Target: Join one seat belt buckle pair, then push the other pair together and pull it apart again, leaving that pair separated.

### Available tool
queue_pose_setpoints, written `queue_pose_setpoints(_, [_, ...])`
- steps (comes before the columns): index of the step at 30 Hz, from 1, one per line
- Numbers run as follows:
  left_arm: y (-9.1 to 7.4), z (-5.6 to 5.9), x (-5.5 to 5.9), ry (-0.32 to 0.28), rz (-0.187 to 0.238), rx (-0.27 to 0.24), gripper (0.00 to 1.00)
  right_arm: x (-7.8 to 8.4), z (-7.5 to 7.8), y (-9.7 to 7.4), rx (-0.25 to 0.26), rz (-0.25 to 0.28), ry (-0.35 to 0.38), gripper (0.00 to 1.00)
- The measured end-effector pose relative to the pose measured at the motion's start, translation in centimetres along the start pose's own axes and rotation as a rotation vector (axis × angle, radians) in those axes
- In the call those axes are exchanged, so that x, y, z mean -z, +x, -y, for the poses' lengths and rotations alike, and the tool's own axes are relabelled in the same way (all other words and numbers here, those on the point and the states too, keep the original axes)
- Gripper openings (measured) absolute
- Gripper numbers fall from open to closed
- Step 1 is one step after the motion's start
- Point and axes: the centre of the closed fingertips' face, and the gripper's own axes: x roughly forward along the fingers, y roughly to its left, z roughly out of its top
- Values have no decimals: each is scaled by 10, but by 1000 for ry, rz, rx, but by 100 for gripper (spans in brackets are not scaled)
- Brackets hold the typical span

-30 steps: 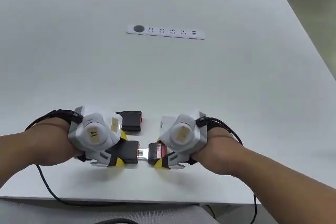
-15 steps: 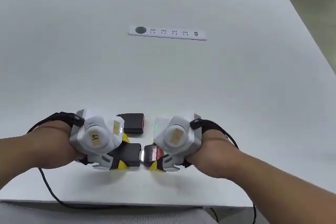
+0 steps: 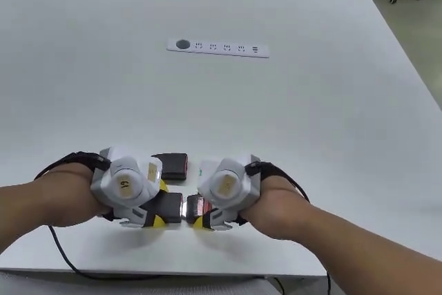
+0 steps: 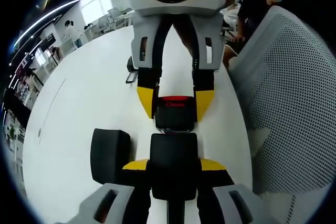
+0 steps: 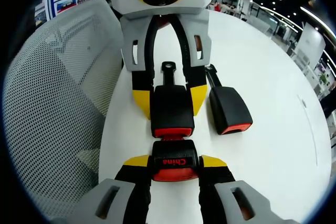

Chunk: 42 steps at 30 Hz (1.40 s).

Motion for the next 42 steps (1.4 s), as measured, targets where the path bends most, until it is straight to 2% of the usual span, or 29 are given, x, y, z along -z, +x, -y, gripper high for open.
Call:
queue_pose_setpoints(9, [-3,-2,3,-24,39,-8,33,5,0,0,-9,4,-16,30])
queue_pose_setpoints(17, [-3,-4,6,-17,48,-20,33,8,1,1,-9,-4,-14,30])
queue_pose_setpoints(31, [0,-3,6,-5,10,15,33,7,0,1,-11,-9,-9,30])
queue_pose_setpoints(42, [0,-2,4,-17,-20,17,34,8,1,1,-26,5,7,32])
